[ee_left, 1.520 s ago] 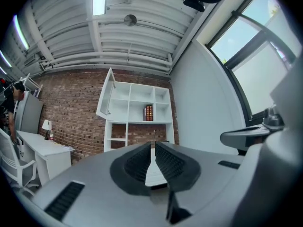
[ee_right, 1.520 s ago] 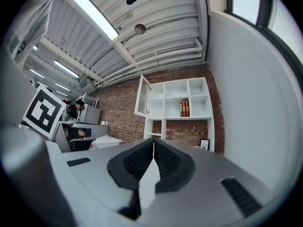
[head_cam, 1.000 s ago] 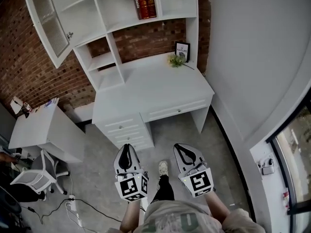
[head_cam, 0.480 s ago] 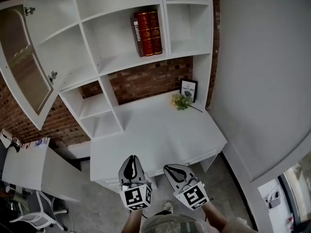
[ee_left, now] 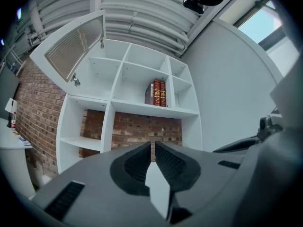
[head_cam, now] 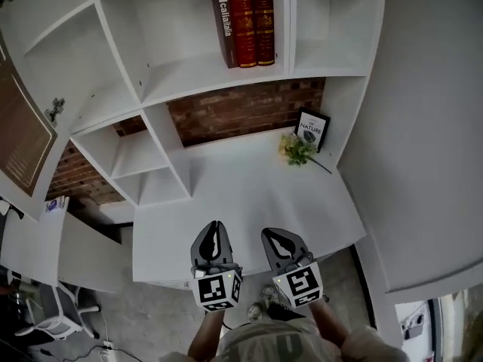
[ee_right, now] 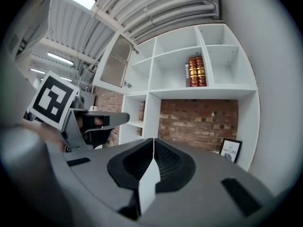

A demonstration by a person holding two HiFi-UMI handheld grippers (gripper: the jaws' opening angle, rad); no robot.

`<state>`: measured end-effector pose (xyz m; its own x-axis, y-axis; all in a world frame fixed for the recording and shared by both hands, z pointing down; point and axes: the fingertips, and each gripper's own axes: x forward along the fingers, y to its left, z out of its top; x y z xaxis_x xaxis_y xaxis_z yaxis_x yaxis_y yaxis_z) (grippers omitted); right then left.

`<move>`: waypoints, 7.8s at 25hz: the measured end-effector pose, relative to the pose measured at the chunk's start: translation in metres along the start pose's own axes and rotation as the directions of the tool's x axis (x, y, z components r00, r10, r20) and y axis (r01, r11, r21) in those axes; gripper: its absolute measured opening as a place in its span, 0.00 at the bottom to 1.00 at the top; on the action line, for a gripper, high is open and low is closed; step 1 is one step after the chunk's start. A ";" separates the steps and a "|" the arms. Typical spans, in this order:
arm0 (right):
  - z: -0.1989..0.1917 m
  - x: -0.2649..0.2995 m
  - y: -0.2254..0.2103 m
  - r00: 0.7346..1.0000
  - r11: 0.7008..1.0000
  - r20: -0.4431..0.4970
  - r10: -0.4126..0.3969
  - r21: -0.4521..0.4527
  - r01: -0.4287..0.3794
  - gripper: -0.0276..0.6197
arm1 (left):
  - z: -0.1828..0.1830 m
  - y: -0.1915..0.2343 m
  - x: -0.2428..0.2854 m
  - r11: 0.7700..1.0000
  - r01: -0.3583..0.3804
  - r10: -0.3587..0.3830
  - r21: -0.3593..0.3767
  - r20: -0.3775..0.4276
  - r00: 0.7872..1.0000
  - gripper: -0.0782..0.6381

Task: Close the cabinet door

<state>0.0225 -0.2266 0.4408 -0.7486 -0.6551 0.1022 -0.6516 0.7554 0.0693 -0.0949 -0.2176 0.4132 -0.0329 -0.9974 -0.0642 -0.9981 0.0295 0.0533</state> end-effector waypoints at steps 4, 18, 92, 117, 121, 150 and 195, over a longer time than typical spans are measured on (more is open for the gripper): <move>0.002 0.013 -0.038 0.999 0.998 0.046 -0.012 0.055 0.010 0.07 | 0.001 -0.016 0.024 1.000 0.003 -0.003 0.024 -0.004 1.000 0.16; 0.022 0.055 -0.064 0.991 0.998 0.130 0.015 0.058 -0.023 0.07 | -0.001 -0.014 0.064 0.998 -0.001 0.001 0.063 0.001 1.000 0.16; 0.271 0.167 0.321 0.417 0.568 0.468 0.780 -0.248 -0.785 0.07 | 0.277 0.343 -0.112 0.769 -0.629 0.584 0.110 0.278 0.763 0.23; 0.274 0.188 0.264 0.525 0.668 0.515 0.678 -0.134 -0.732 0.07 | 0.269 0.261 -0.057 0.940 -0.316 0.274 0.126 0.271 0.923 0.24; 0.268 0.185 0.246 0.568 0.715 0.520 0.637 -0.123 -0.689 0.07 | 0.266 0.246 -0.045 0.956 -0.265 0.221 0.129 0.280 0.934 0.25; 0.243 0.192 0.081 0.846 0.959 0.463 0.265 -0.038 -0.279 0.07 | 0.252 0.204 0.138 0.999 0.014 -0.024 0.051 0.202 0.979 0.21; 0.202 0.183 0.008 0.927 0.999 0.372 0.050 -0.021 -0.045 0.07 | 0.249 0.216 0.199 0.858 -0.324 0.219 0.398 0.288 0.932 0.13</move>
<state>-0.1441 -0.3435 0.2596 -0.7719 -0.5752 -0.2708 -0.6145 0.7842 0.0856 -0.3295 -0.3929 0.1642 -0.2637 -0.9045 -0.3352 -0.8661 0.3750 -0.3305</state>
